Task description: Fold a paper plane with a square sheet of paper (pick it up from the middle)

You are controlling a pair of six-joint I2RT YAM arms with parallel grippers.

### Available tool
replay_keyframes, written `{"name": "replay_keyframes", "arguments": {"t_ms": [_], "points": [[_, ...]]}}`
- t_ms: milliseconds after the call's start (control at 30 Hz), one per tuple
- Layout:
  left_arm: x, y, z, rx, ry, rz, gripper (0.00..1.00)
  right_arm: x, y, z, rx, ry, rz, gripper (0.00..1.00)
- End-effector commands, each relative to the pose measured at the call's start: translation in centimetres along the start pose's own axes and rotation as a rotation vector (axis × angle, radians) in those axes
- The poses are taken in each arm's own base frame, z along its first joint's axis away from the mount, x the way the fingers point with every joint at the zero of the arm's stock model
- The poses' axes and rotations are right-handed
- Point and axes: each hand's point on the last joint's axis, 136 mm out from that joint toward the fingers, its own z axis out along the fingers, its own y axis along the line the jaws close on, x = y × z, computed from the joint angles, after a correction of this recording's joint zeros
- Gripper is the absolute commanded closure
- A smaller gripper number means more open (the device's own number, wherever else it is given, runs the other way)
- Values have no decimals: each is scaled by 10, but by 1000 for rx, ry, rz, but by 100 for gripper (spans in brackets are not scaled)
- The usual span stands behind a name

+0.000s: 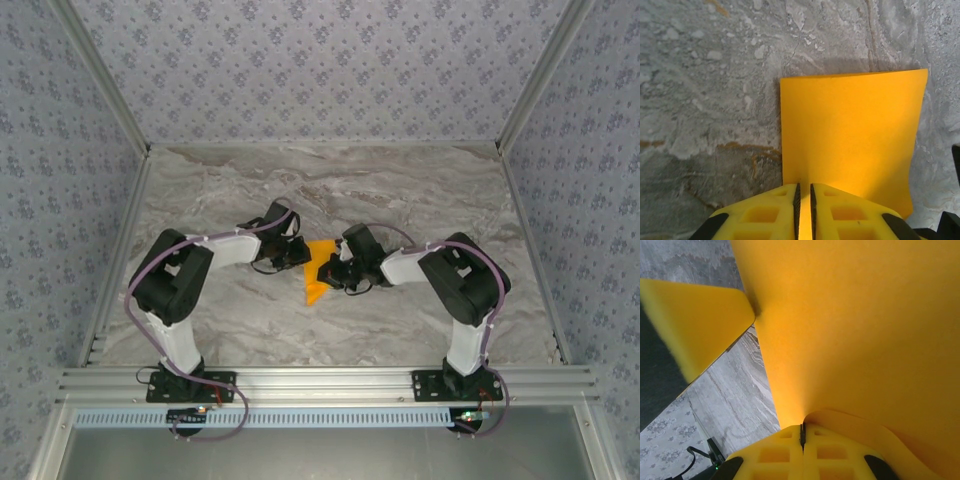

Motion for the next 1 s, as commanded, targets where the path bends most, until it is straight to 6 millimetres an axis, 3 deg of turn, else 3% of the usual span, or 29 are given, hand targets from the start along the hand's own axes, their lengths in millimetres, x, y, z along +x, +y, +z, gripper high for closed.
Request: {"name": "replay_keyframes", "arguments": {"t_ms": [0,133,500,733,967], "points": [[-4,-11,-28,32,-53,1,80,5,-17,7,62,26,8,99],[10,-15,-39,83,-61,-27,80,6,-20,7,72,32,12,98],[90,-36,-38,201,58,-38,88,6,-22,7,92,35,9,96],[110,-25,-28,153,99,-35,90,5,-22,7,94,36,9,93],[113,-18,-22,127,107,-37,90,6,-21,7,96,39,7,84]]}}
